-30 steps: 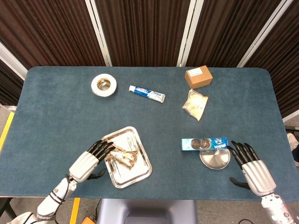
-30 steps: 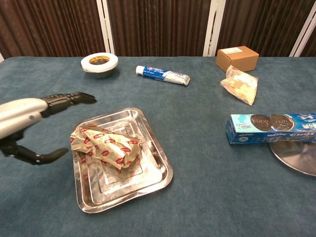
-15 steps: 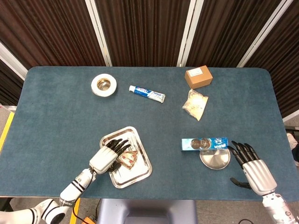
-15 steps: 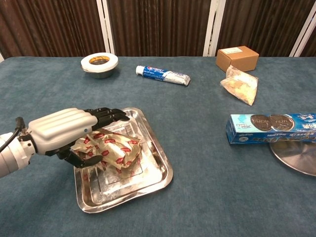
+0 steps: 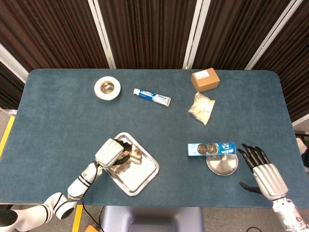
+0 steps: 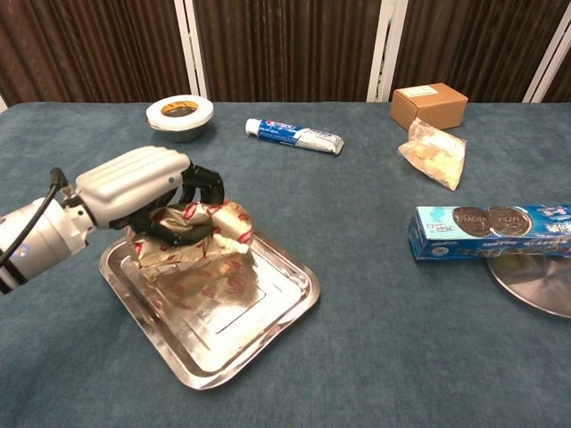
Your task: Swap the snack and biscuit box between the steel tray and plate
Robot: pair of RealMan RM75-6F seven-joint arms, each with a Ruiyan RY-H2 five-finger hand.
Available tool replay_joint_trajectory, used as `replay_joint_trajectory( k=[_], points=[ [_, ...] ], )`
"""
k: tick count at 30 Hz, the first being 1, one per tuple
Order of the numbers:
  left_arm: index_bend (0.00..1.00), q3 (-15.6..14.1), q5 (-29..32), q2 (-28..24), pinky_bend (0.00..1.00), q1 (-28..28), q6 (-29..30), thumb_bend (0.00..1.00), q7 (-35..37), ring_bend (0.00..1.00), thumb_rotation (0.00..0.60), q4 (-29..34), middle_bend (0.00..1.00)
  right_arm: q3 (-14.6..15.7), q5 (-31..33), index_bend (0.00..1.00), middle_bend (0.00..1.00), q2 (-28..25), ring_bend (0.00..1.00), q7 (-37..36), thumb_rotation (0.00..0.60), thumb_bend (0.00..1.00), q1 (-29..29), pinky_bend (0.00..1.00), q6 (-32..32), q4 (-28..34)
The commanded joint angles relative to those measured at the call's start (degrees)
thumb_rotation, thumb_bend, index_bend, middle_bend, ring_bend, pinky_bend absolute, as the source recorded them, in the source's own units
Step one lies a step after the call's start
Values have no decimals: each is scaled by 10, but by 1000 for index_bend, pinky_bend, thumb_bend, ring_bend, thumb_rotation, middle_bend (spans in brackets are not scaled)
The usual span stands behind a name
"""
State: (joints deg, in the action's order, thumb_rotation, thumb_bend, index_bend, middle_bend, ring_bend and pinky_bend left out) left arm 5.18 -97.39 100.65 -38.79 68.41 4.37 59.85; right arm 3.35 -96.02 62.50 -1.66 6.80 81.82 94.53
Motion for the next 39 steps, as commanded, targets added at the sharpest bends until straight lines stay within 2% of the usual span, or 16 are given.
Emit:
replay_joint_trajectory(
  k=[1, 5, 9, 13, 15, 17, 19, 20, 21, 22, 23, 28, 31, 33, 36, 39],
  points=[
    [656, 24, 0, 9, 739, -33, -3, 443, 14, 653, 600, -32, 763, -3, 5, 0, 0, -1, 0, -3, 600, 254, 1, 0, -2, 0],
    [663, 57, 0, 36, 750, -91, -5, 442, 47, 664, 600, -108, 770, -8, 18, 0, 0, -4, 0, -10, 600, 255, 4, 0, -9, -1],
    [667, 78, -2, 95, 742, -167, -13, 443, 116, 665, 600, -252, 772, -14, 33, 0, 0, -4, 0, -13, 600, 254, 9, 0, -21, -3],
    [656, 85, 17, 165, 699, -244, -77, 443, 195, 635, 600, -407, 750, -22, 57, 0, 0, -2, 0, -13, 600, 255, 15, 0, -39, -8],
    [630, 83, 25, 188, 642, -268, -111, 443, 224, 582, 600, -450, 704, -26, 67, 0, 0, -1, 0, -13, 600, 254, 18, 0, -46, -10],
    [518, 78, 34, 210, 493, -287, -161, 442, 235, 444, 600, -488, 558, -31, 79, 0, 0, 1, 0, -13, 600, 255, 22, 0, -55, -13],
    [261, 76, 43, 228, 286, -295, -189, 435, 225, 213, 600, -514, 293, -35, 90, 0, 0, 4, 0, -13, 600, 255, 27, 0, -64, -16],
    [148, 76, 48, 233, 224, -296, -194, 429, 223, 125, 600, -519, 182, -37, 94, 0, 0, 4, 0, -14, 600, 254, 29, 0, -68, -18],
    [52, 78, 55, 238, 178, -295, -198, 420, 224, 51, 600, -522, 83, -38, 97, 0, 0, 5, 0, -16, 600, 254, 31, 0, -73, -20],
    [1, 78, 59, 241, 152, -294, -199, 414, 226, 10, 600, -522, 17, -39, 98, 0, 0, 6, 0, -17, 600, 254, 33, 0, -76, -22],
    [0, 79, 63, 242, 143, -293, -199, 409, 229, 0, 600, -522, 0, -39, 99, 0, 0, 6, 0, -19, 600, 254, 34, 0, -78, -23],
    [0, 66, 71, 228, 131, -278, -177, 402, 255, 0, 600, -499, 0, -31, 80, 0, 0, 7, 0, -20, 600, 255, 35, 0, -77, -21],
    [0, 42, 58, 199, 130, -242, -113, 399, 275, 0, 600, -456, 0, -26, 57, 0, 0, 17, 0, -20, 600, 255, 33, 0, -60, -23],
    [0, 18, 41, 166, 131, -199, -47, 389, 274, 0, 600, -417, 0, -24, 43, 0, 0, 26, 0, -21, 600, 254, 33, 0, -52, -30],
    [0, -26, 17, 86, 123, -101, 63, 369, 222, 0, 600, -327, 0, -29, 39, 0, 0, 46, 0, -17, 600, 254, 42, 0, -56, -38],
    [0, -57, 19, -12, 110, -12, 118, 367, 158, 0, 600, -182, 0, -42, 44, 0, 0, 65, 0, 11, 600, 254, 66, 0, -83, -37]
  ],
)
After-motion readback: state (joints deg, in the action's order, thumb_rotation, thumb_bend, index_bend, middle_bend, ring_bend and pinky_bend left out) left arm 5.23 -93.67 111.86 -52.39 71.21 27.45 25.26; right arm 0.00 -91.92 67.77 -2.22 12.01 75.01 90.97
